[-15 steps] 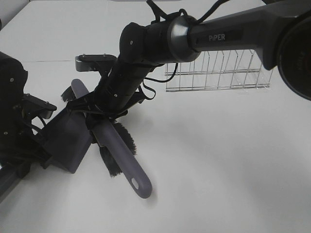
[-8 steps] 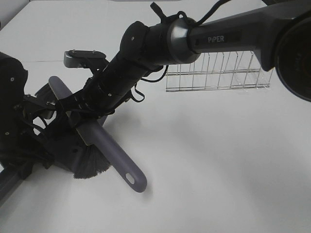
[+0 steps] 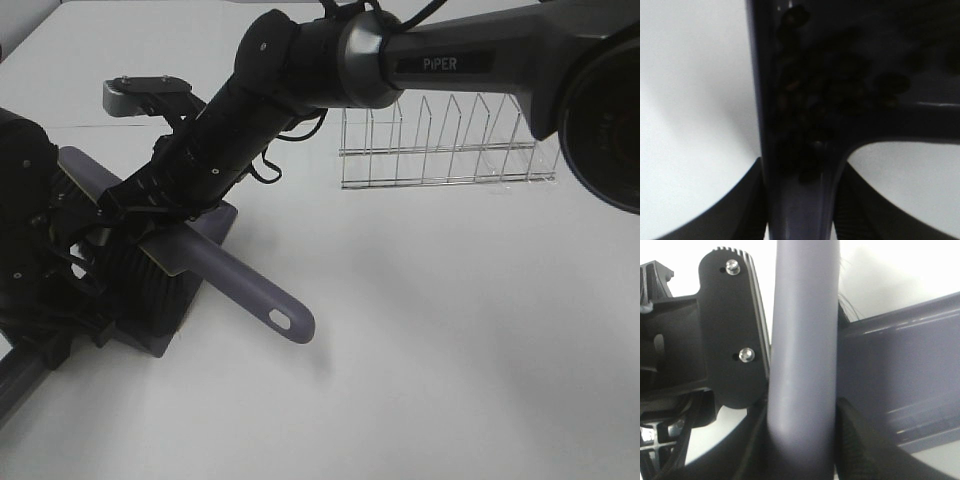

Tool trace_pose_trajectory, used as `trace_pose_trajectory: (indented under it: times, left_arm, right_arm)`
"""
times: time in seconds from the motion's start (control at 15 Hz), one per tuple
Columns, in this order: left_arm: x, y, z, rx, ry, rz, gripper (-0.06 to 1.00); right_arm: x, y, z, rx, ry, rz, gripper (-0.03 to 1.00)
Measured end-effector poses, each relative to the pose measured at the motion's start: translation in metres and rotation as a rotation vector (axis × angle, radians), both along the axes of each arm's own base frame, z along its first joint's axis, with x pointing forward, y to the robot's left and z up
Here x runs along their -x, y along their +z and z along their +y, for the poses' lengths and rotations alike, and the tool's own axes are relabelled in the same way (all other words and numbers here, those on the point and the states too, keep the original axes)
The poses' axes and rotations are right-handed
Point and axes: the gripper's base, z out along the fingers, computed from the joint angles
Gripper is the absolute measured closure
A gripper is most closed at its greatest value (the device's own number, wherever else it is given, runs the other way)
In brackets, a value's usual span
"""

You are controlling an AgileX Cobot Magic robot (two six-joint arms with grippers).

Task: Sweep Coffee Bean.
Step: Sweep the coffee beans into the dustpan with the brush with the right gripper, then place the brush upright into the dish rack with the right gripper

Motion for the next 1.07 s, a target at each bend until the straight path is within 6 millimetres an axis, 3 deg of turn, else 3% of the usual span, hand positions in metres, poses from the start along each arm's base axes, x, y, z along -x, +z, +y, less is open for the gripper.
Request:
trace_pose_trajectory:
  times: [0.33,0.6,0.67,1.07]
  left_arm:
    - [0.0,0.0,-0.001,0.009,-0.001,0.002,0.61]
    - [0.0,0.0,-0.001,0.011,-0.001,0.002,0.61]
    - [0.0,0.0,-0.001,0.012,-0.001,0.0,0.61]
    - [-0.001,0.0,-0.002,0.018,0.041,-0.019,0.61]
  right_arm:
    - [0.0,0.009,-0.001,0.045,0.059,-0.027,0.6]
    - [0.0,0.054,-0.009,0.061,0.076,-0.155,0.6]
    - [0.0,0.074,-0.017,0.102,0.048,-0.213,0.6]
    - [0.004,0.1,-0.05,0.352,-0.096,-0.186,0.6]
